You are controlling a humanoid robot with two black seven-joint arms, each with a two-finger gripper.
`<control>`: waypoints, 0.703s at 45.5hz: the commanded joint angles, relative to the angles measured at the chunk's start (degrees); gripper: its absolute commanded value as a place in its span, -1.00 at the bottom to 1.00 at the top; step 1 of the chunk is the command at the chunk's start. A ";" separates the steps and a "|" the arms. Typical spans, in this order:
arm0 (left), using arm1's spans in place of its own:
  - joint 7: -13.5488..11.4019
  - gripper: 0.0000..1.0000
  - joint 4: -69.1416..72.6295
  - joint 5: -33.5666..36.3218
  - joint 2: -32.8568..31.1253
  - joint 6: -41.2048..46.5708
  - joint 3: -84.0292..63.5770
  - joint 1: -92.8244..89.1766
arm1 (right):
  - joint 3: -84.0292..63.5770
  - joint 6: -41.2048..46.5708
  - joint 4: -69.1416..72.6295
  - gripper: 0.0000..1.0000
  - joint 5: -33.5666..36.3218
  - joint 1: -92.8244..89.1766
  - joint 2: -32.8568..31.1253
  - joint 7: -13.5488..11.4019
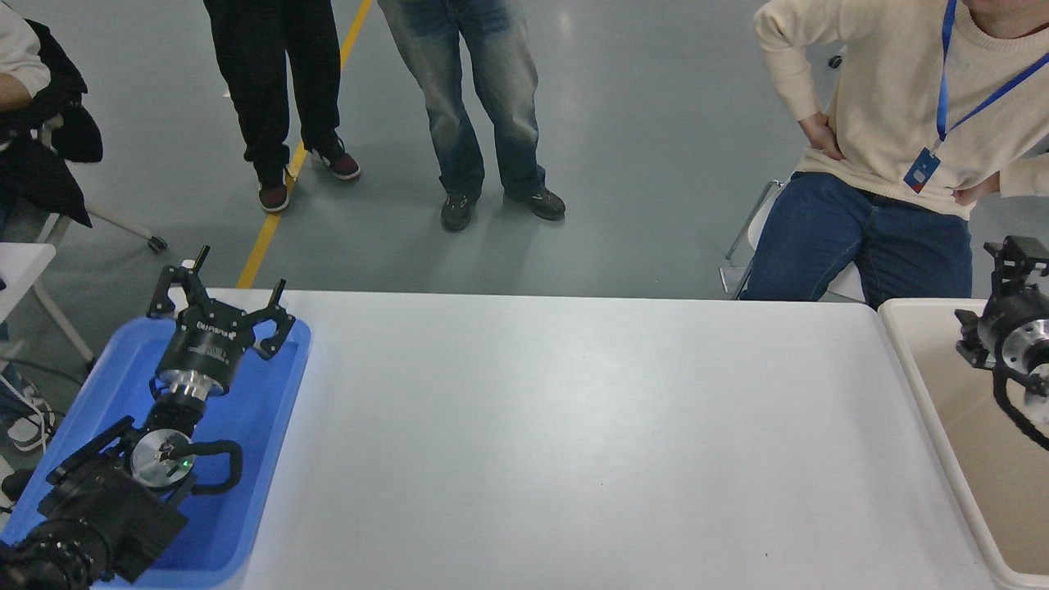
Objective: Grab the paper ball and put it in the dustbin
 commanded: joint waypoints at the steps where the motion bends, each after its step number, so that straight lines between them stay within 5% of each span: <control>1: 0.00 1.00 -0.09 0.01 0.00 0.00 -0.01 0.00 | 8.55 1.65 7.81 1.00 0.77 -5.51 6.34 8.71; 6: 0.00 1.00 -0.09 0.01 0.00 0.00 -0.01 0.00 | 10.58 2.18 8.33 1.00 0.85 -7.88 8.45 13.90; 17: 0.00 1.00 0.00 0.09 0.00 0.00 0.00 -0.08 | 11.64 -1.94 12.38 1.00 -0.20 -10.88 16.36 15.48; 32: 0.00 1.00 -0.09 0.01 0.00 0.00 -0.01 -0.08 | 6.63 -2.74 11.59 1.00 -2.66 -11.23 16.81 15.93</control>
